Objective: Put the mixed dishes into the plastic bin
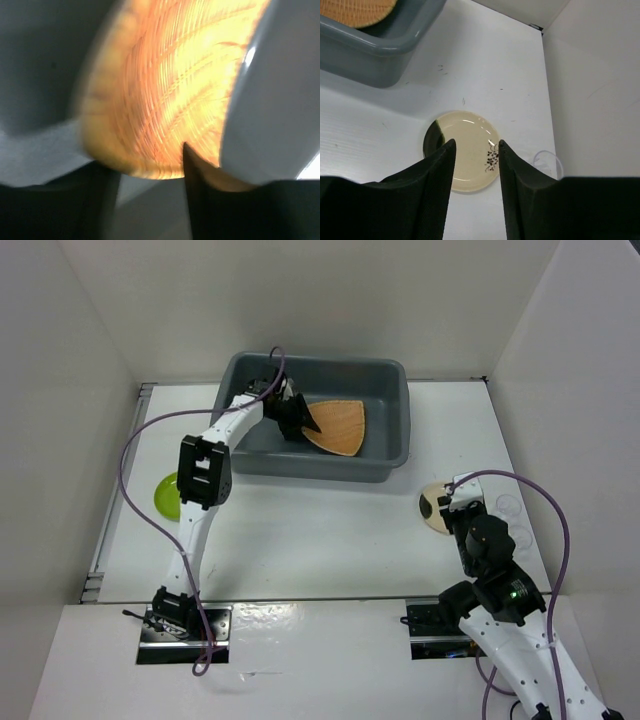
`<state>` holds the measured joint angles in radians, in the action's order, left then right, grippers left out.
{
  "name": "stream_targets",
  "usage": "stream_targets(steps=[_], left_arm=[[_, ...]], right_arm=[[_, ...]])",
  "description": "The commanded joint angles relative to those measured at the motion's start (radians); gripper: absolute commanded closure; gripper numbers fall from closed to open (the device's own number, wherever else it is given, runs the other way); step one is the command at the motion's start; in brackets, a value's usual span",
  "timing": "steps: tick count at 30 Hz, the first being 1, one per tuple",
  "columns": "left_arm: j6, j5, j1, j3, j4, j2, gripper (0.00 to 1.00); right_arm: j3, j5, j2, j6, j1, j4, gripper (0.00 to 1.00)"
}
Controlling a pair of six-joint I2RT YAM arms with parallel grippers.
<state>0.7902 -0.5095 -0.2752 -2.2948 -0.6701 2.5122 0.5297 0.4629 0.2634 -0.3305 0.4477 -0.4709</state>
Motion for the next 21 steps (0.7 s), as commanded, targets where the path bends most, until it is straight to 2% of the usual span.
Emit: stream_targets(steps=[1,3,4,5,6,9,11,12,13,15,18,20,21], left_arm=[[-0.008,-0.003,0.005,0.031,0.044,-0.050,0.40],[-0.022,-0.003,0.014,0.014,0.021,-0.050,0.34],[-0.034,0.006,0.014,-0.001,-0.014,-0.041,0.26],[-0.034,0.023,0.014,-0.015,-0.031,-0.041,0.22],[-0.045,0.032,0.014,-0.026,-0.052,-0.041,0.16],[-0.072,0.107,0.005,-0.047,-0.086,-0.149,0.03],[-0.101,0.172,0.005,-0.125,-0.137,-0.190,0.02],[-0.118,0.190,0.005,-0.171,-0.216,-0.205,0.00],[-0.147,0.224,0.005,-0.281,-0.267,-0.228,0.00],[-0.170,0.262,-0.008,-0.392,-0.403,-0.262,0.00],[-0.209,0.357,-0.076,-0.616,-0.554,-0.288,0.00],[-0.209,0.434,-0.128,-0.663,-0.629,-0.352,0.00],[-0.209,0.466,-0.151,-0.611,-0.629,-0.392,0.00]], right_arm=[[-0.007,0.000,0.000,0.004,-0.018,0.046,0.54],[-0.016,-0.010,0.000,-0.005,-0.044,0.046,0.48],[-0.016,-0.010,0.000,-0.005,-0.053,0.046,0.45],[-0.016,-0.023,0.010,-0.005,-0.063,0.046,0.42],[-0.016,-0.035,0.020,-0.016,-0.073,0.046,0.35],[-0.007,-0.091,0.083,-0.065,-0.093,-0.001,0.23],[0.030,-0.125,0.131,-0.108,-0.093,-0.075,0.23],[0.042,-0.136,0.155,-0.167,-0.093,-0.096,0.23],[0.055,-0.145,0.202,-0.206,-0.093,-0.118,0.23],[0.111,-0.159,0.290,-0.319,-0.093,-0.208,0.18],[0.179,-0.220,0.429,-0.425,-0.125,-0.313,0.19],[0.200,-0.297,0.486,-0.481,-0.194,-0.328,0.19],[0.210,-0.350,0.544,-0.511,-0.216,-0.328,0.19]])
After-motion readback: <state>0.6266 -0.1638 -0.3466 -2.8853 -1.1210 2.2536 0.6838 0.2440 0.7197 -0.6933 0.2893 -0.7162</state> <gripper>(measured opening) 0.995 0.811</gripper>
